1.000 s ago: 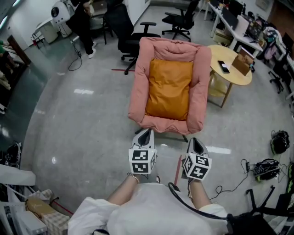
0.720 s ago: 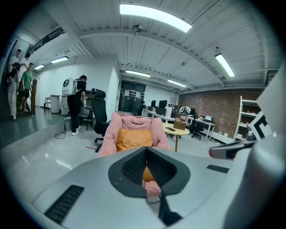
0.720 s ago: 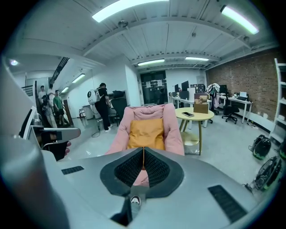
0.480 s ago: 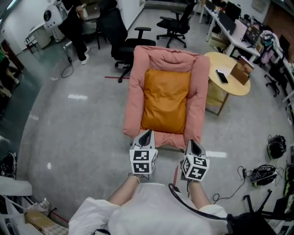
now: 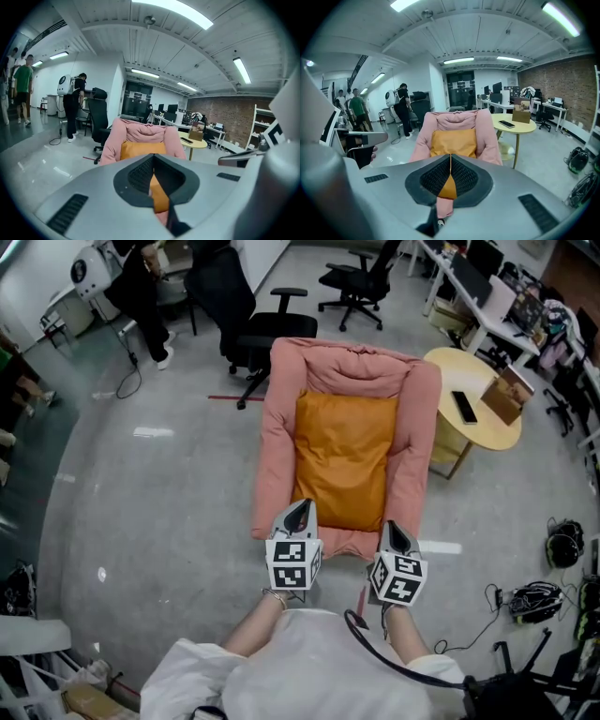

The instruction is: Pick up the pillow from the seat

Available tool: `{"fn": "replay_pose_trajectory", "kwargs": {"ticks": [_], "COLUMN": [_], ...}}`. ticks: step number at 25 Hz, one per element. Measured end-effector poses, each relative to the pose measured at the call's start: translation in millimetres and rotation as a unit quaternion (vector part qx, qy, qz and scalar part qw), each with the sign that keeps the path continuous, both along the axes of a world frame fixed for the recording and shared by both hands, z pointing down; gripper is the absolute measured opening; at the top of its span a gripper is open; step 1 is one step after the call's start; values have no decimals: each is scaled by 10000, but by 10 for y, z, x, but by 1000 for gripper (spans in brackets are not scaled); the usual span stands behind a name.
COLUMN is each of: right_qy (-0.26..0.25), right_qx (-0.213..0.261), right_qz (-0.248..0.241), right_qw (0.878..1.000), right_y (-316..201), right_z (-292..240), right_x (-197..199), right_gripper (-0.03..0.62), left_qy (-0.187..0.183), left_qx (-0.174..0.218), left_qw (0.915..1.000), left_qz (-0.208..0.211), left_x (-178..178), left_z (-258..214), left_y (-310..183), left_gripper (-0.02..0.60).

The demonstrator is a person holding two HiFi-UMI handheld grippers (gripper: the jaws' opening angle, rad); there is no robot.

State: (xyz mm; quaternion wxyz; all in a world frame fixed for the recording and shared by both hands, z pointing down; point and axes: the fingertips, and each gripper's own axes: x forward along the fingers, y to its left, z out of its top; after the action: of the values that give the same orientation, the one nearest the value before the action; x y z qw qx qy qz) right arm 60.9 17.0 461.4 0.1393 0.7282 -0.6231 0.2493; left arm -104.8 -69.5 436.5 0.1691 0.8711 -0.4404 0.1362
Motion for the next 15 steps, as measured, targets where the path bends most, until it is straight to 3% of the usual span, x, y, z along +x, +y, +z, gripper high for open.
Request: {"fn": "replay_pose_trajectory", "kwargs": {"ticks": [7, 15], "right_qy": [54, -17], "right_qx": [-161, -411], "right_qz": [27, 283], "right_qw": [9999, 9988], "right_y": [-625, -919], "right_z": [56, 225], "right_x": [23, 196], "right_gripper": [28, 28], "left_qy": [1, -55], "left_qx": [-192, -341], "left_qw": [9998, 9991], "left_qz": [108, 226], "left_x": [89, 262], "left_z": [153, 323], "left_y": [-650, -1097], "left_gripper": [8, 9]}}
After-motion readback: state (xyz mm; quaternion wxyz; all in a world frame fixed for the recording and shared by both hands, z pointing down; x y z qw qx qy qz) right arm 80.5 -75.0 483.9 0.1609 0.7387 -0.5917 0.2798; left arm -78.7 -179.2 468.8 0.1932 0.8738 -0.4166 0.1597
